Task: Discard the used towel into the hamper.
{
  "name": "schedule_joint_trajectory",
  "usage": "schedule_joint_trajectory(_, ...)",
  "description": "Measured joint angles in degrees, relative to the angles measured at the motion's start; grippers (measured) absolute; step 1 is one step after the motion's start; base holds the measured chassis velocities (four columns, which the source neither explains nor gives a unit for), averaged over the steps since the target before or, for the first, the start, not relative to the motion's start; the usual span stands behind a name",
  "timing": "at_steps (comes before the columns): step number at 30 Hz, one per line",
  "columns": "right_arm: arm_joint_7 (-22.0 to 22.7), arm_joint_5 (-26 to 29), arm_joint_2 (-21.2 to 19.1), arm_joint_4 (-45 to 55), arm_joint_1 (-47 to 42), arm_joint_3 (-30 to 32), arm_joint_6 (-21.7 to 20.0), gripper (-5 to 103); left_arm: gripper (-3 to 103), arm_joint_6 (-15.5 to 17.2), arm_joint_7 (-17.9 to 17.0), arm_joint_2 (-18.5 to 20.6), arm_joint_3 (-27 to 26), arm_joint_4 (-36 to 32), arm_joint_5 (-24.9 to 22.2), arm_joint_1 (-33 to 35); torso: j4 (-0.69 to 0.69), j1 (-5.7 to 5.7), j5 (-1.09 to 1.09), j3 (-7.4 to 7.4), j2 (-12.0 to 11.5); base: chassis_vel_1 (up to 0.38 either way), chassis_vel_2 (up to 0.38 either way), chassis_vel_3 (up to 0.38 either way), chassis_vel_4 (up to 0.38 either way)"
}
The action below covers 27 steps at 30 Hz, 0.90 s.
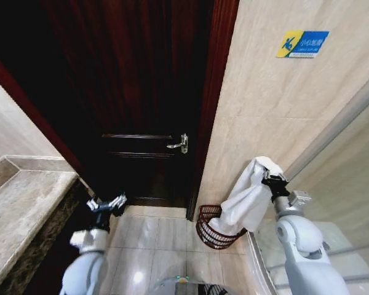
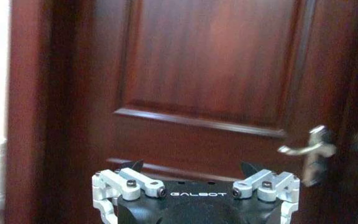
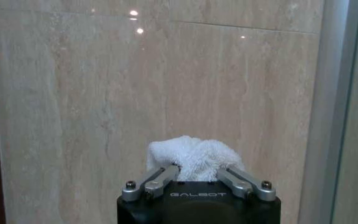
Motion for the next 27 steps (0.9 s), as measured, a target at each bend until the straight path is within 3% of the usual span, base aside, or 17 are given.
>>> schedule_joint_trajectory(6,-0.15,-0.61,0.6,0.43,0.03,-0.12,-0.22,10,100,2.95,-1.2,3.74,4.21,-0.4,0.61,-5.88,0.01,0.01,0.0,0.0,0.0,0.0,0.0,0.0,0.0)
schedule_joint_trajectory(13,-0.18,-1.68,1.39,0.43,0.65,-0.89,-0.42,10,100,2.57,-1.66,5.4,6.47,2.7,4.4,-10.06,0.01,0.02,0.0,0.01,-0.01,0.0,0.0,0.0,0.0)
schedule_joint_trajectory(19,-0.38,-2.1,1.86,-0.28,1.04,-0.96,-0.39,10,100,0.72,-1.84,5.28,6.51,4.59,3.54,-11.19,0.01,0.02,0.0,0.01,-0.01,0.0,0.0,0.0,0.0)
schedule_joint_trajectory(27,-0.87,-2.13,2.18,-1.32,1.83,-1.06,-0.17,10,100,0.9,-1.68,4.55,6.4,4.74,4.07,-10.99,0.01,0.02,0.0,0.01,0.0,0.0,0.0,0.0,0.0)
